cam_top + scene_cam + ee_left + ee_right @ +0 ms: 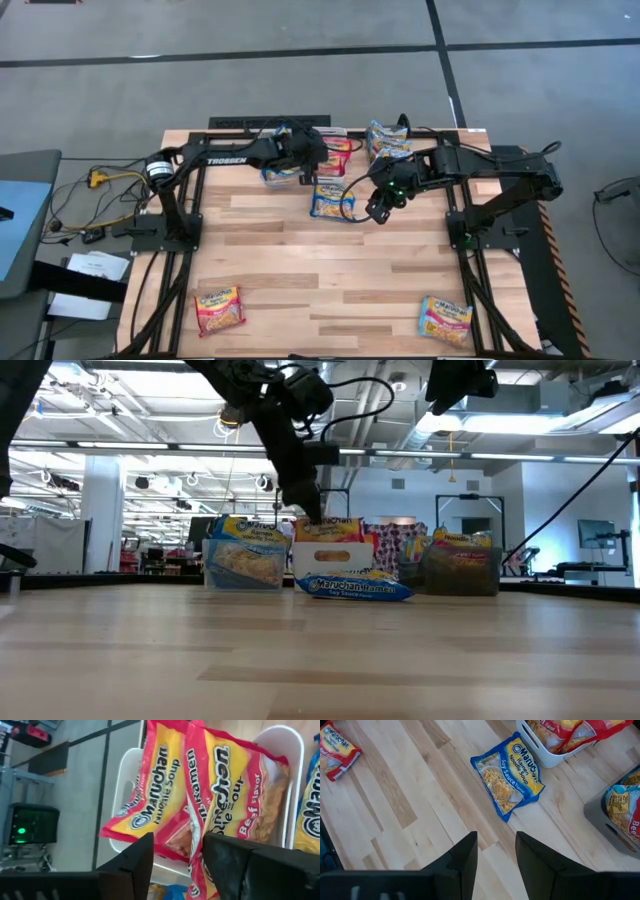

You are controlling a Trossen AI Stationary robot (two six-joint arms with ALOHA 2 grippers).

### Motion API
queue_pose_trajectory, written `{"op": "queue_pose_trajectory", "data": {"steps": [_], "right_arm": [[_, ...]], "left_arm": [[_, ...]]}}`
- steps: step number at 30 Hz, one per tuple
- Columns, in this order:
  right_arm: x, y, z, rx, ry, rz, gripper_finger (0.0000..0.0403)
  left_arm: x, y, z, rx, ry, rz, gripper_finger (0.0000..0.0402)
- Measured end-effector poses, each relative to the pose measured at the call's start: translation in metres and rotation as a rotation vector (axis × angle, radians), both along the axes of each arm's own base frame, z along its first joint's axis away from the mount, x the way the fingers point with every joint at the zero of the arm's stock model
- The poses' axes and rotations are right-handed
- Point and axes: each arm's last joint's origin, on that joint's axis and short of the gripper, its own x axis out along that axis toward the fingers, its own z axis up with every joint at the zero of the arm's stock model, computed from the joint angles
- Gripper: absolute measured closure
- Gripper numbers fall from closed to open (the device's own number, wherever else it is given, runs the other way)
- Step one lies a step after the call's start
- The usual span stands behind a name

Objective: Sort Maruchan noodles
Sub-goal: Put the red noodle pack into the white bin, then put the light blue noodle pack into the black bin

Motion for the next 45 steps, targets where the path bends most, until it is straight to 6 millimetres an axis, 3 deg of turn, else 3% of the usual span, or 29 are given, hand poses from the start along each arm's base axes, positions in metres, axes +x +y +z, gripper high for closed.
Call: {"op": "queue_pose_trajectory", "data": {"steps": [10,18,27,33,38,45], "right_arm": [[0.0,0.0,0.0,0.001,0.0,0.001,0.0246],[-0.001,0.0,0.0,0.002,0.008,0.002,0.0246],[-0.009,0.012,-0.004,-0.061,0.094,0.026,0.0246],[-0.013,0.025,-0.005,-0.123,0.128,0.056,0.0246],[-0.016,0.034,-0.006,-0.107,0.135,0.055,0.0246],[-0.02,0.041,-0.007,-0.096,0.163,0.052,0.0246]], "left_arm": [[0.007,-0.018,0.031,-0.076,0.011,-0.035,0.0246],[-0.006,-0.023,0.065,-0.255,0.052,0.082,0.0246],[-0.042,-0.044,0.107,-0.504,-0.036,0.028,0.0246],[-0.066,-0.065,0.138,-0.523,-0.156,-0.016,0.0246],[-0.098,-0.083,0.142,-0.546,-0.195,-0.015,0.0246],[-0.149,-0.105,0.13,-0.587,-0.332,0.004,0.0246]]}}
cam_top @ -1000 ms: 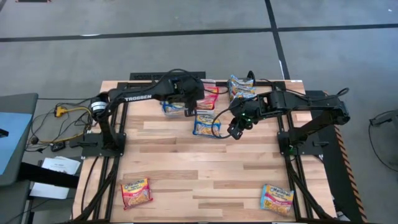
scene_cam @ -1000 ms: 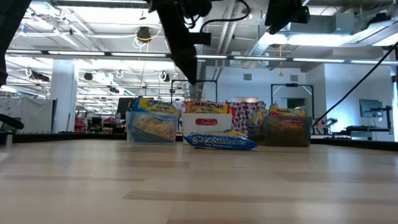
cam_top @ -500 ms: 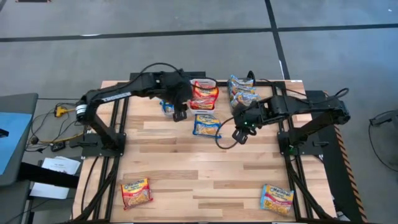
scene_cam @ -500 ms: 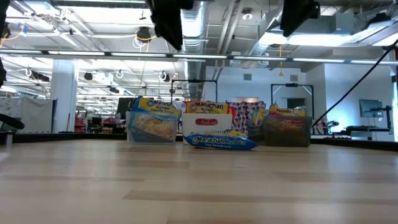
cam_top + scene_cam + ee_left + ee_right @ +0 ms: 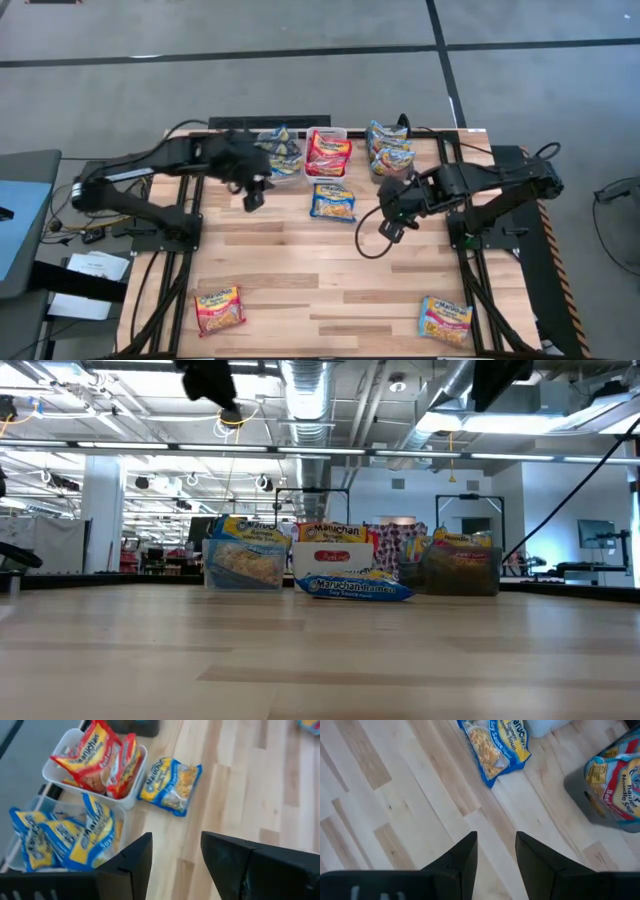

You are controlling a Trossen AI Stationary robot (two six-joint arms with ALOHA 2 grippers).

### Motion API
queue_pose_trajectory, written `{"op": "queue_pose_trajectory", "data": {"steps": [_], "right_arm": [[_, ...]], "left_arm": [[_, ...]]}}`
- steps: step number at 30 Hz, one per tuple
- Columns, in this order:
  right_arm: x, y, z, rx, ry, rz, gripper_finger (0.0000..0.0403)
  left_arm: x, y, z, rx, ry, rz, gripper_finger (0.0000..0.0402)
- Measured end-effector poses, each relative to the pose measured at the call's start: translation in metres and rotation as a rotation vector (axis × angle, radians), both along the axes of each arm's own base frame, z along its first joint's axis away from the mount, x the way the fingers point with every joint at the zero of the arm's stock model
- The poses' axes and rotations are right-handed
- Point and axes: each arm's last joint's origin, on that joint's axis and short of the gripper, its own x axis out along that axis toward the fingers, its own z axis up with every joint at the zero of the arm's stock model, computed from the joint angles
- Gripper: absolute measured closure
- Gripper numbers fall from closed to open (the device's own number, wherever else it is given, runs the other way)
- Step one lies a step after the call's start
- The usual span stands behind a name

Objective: Sort Maruchan noodles
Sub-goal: Put the light blue noodle pack into the black bin

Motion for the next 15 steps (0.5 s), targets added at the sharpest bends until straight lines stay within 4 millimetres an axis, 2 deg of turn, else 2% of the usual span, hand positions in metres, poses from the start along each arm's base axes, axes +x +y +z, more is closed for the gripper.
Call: {"op": "queue_pose_trajectory", "data": {"steps": [7,12,15], "right_arm": [[0.0,0.001,0.0,0.038,0.004,0.01,0.0246],[-0.001,0.005,-0.001,0.121,0.009,-0.023,0.0246],[-0.004,0.014,-0.001,0.142,0.023,-0.034,0.0246]], "left_arm": [[-0.042,-0.017,-0.003,-0.057,-0.081,0.016,0.0246],[-0.064,-0.028,-0.002,-0.087,-0.136,-0.008,0.0246],[-0.073,-0.034,-0.005,-0.107,-0.158,-0.022,0.0246]]}}
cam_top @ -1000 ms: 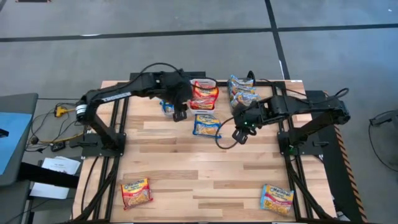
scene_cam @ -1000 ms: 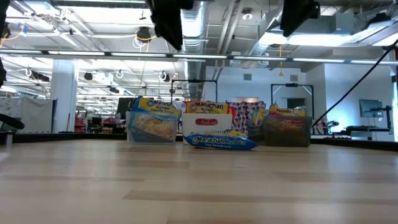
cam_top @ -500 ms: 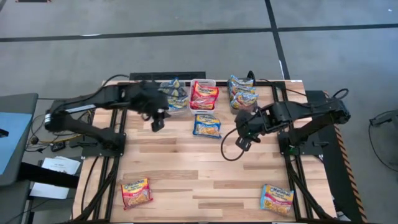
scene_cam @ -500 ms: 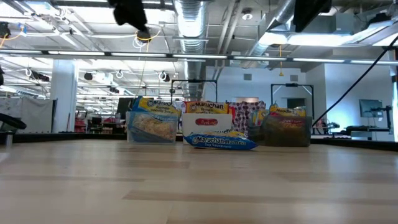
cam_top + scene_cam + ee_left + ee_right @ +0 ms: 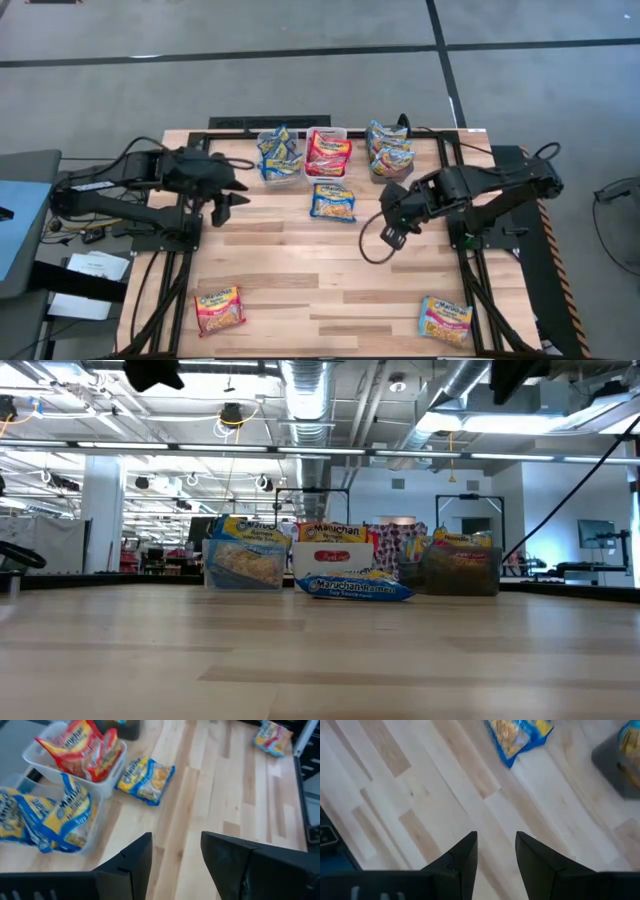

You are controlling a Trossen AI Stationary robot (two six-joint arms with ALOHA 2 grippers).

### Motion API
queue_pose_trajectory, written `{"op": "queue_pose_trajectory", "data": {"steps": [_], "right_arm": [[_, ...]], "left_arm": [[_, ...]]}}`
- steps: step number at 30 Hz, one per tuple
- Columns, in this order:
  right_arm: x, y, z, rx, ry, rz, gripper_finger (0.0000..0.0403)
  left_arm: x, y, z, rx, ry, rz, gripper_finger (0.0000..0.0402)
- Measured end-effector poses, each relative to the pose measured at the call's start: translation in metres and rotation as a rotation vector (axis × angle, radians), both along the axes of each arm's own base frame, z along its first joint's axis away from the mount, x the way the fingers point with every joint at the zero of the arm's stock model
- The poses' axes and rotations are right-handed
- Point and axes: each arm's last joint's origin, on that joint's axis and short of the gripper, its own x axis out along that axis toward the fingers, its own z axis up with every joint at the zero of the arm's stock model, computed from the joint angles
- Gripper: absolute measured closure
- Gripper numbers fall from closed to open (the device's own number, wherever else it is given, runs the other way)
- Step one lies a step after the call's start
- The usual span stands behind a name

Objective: Sort Maruchan noodles
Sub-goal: Put the light blue noodle pack into the black bin

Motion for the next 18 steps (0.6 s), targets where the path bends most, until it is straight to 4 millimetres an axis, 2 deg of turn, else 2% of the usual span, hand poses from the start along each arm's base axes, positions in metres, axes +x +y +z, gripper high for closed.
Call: {"op": "queue_pose_trajectory", "data": {"steps": [8,13,18], "right_arm": [[-0.02,0.035,-0.003,0.031,0.076,-0.018,0.0246],[-0.033,0.062,-0.003,0.076,0.073,-0.04,0.0246],[-0.05,0.087,-0.023,0.091,0.125,-0.091,0.0246]], "left_arm": [[-0.014,-0.007,-0.015,-0.036,-0.008,-0.022,0.0246],[-0.015,-0.009,-0.018,-0.043,-0.007,-0.029,0.0246],[-0.013,-0.009,-0.016,-0.042,-0.03,-0.033,0.0246]]}}
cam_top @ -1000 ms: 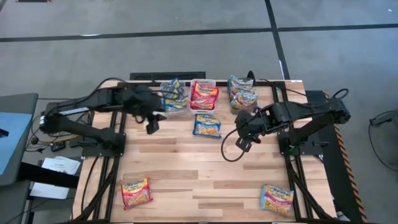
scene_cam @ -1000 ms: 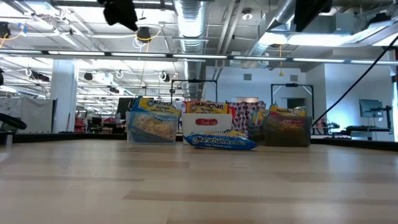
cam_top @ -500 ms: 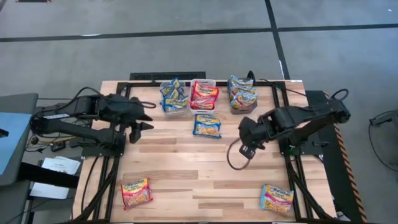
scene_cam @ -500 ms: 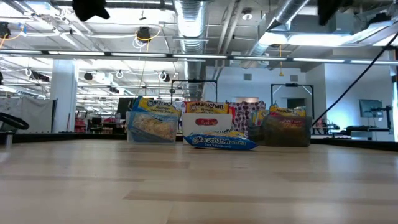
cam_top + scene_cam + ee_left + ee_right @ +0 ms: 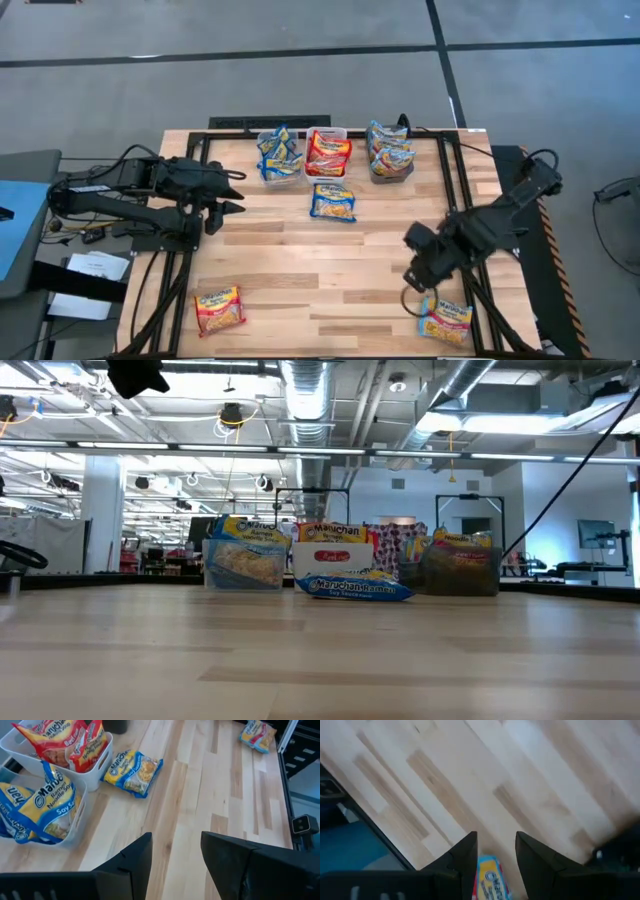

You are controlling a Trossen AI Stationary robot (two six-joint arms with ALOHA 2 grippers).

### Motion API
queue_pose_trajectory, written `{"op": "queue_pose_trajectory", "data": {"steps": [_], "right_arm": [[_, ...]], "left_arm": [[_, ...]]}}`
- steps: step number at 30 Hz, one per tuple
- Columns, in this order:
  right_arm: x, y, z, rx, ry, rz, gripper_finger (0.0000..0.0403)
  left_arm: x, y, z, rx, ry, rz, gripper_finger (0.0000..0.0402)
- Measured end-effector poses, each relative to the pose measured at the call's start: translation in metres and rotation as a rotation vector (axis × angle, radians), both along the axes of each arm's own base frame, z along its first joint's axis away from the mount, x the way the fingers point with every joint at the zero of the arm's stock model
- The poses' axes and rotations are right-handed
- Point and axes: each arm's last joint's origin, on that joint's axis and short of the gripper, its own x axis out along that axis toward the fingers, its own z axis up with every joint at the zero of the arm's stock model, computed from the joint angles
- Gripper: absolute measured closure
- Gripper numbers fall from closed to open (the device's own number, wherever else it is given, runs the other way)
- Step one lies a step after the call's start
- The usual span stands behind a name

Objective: Sort Maruchan noodles
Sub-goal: Put the light blue noodle pack into the black bin

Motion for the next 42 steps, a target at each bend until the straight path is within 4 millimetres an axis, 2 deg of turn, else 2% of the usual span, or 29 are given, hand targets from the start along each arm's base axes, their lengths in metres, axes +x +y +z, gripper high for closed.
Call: {"op": "queue_pose_trajectory", "data": {"steps": [5,14,22,28,33,42], "right_arm": [[-0.017,0.023,-0.02,0.032,0.032,-0.036,0.0246],[-0.043,0.051,-0.039,0.123,0.065,-0.107,0.0245],[-0.057,0.067,-0.065,0.234,0.171,-0.141,0.0203],[-0.064,0.072,-0.084,0.258,0.185,-0.133,0.0178],[-0.067,0.07,-0.094,0.257,0.232,-0.143,0.0177],[-0.062,0.076,-0.118,0.26,0.243,-0.138,0.0177]], "left_arm": [[0.0,0.0,0.0,0.008,0.002,-0.005,0.0246],[0.0,0.0,0.0,0.008,0.002,-0.006,0.0246],[0.0,0.0,0.0,0.007,0.002,-0.005,0.0246],[0.0,0.0,0.0,0.007,0.002,-0.004,0.0246],[0.0,0.0,0.0,-0.001,0.001,0.001,0.0246],[0.0,0.0,-0.001,-0.035,0.004,0.025,0.0246]]}}
